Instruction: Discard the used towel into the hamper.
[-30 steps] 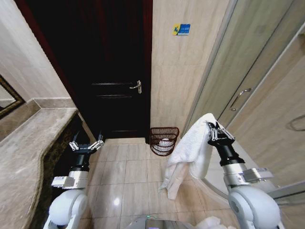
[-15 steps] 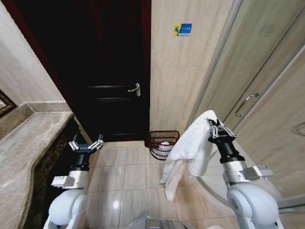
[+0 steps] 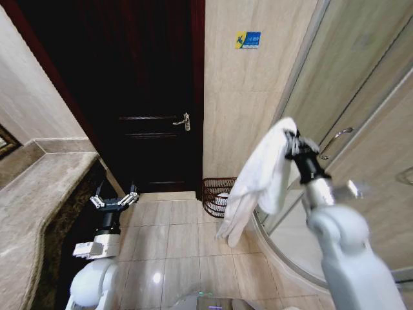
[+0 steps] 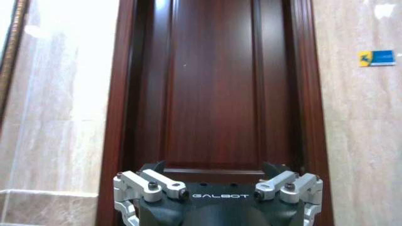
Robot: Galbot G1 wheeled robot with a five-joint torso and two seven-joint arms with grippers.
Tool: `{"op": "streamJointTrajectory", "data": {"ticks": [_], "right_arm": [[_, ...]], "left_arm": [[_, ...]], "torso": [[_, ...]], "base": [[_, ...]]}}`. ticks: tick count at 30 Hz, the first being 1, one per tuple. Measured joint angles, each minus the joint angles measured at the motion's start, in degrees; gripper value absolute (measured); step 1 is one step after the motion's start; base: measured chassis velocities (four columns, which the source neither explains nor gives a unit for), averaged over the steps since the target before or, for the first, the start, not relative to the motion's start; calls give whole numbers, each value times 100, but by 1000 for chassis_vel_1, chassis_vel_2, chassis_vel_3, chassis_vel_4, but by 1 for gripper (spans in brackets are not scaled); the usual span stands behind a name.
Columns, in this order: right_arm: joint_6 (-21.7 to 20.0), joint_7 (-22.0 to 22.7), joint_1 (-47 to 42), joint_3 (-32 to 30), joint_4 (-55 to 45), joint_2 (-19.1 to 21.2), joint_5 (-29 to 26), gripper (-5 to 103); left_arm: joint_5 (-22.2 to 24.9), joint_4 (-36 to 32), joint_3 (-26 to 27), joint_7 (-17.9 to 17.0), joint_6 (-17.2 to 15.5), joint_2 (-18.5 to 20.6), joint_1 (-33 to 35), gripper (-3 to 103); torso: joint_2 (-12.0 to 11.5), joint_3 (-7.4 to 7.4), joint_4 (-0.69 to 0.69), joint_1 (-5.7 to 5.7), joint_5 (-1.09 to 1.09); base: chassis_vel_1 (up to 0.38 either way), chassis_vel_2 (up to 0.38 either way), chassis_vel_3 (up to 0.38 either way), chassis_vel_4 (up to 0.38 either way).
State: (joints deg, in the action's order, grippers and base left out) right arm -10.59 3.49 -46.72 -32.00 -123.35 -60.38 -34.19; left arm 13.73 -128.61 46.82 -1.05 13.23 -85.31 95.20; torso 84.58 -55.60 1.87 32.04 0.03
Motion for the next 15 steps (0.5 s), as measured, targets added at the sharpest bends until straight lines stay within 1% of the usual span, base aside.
{"op": "streamJointTrajectory", "data": {"ticks": [1, 2, 5, 6, 7, 10, 11, 12, 13, 14, 15], "right_arm": [[-70, 4, 943, 268, 476, 51, -152, 4], [-70, 4, 943, 268, 476, 51, -152, 4], [-151, 58, 1916, 740, 1032, -16, -182, 4], [-151, 58, 1916, 740, 1032, -16, -182, 4], [-180, 111, 2432, 980, 1301, -86, -183, 4], [-231, 205, 3520, 1475, 1943, -230, -198, 4], [-259, 225, 3913, 1653, 2234, -276, -222, 4], [-259, 225, 3913, 1653, 2234, -276, -222, 4], [-291, 230, 4335, 1840, 2550, -321, -272, 4], [-299, 231, 4566, 1938, 2722, -340, -289, 4], [-299, 231, 4566, 1938, 2722, -340, -289, 4]], "left_arm": [[-77, 47, 50, -3, 0, -70, -59, 100], [-77, 47, 50, -3, 0, -70, -59, 100], [-81, 64, 152, -3, -8, -63, -136, 100], [-81, 64, 152, -3, -8, -63, -136, 100], [-47, 92, 208, -2, -8, -61, -163, 100], [27, 193, 306, -3, 4, -46, -163, 100], [49, 221, 332, -2, 21, -30, -145, 100], [49, 221, 332, -2, 21, -30, -145, 100], [94, 238, 359, -2, 51, -2, -118, 100], [126, 238, 374, 0, 59, 12, -102, 100], [126, 238, 374, 0, 59, 12, -102, 100]], "torso": [[0, 1, 0, 1, -7], [0, 1, 0, 1, -7], [0, 0, -2, 1, 1], [0, 0, -2, 1, 1], [0, 0, -2, 0, 0], [0, 2, 0, -1, -10], [0, 1, 0, -1, -6], [0, 1, 0, -1, -6], [0, 0, 0, 0, -3], [0, 0, 1, 0, -3], [0, 0, 1, 0, -3]], "base": [[0, 0, 0, 0], [0, 0, 0, 0], [0, 0, 0, 0], [0, 0, 0, 0], [0, 0, 0, 0], [0, 0, 0, 0], [0, 0, 0, 0], [0, 0, 0, 0], [0, 0, 0, 0], [0, 0, 0, 0], [0, 0, 0, 0]]}}
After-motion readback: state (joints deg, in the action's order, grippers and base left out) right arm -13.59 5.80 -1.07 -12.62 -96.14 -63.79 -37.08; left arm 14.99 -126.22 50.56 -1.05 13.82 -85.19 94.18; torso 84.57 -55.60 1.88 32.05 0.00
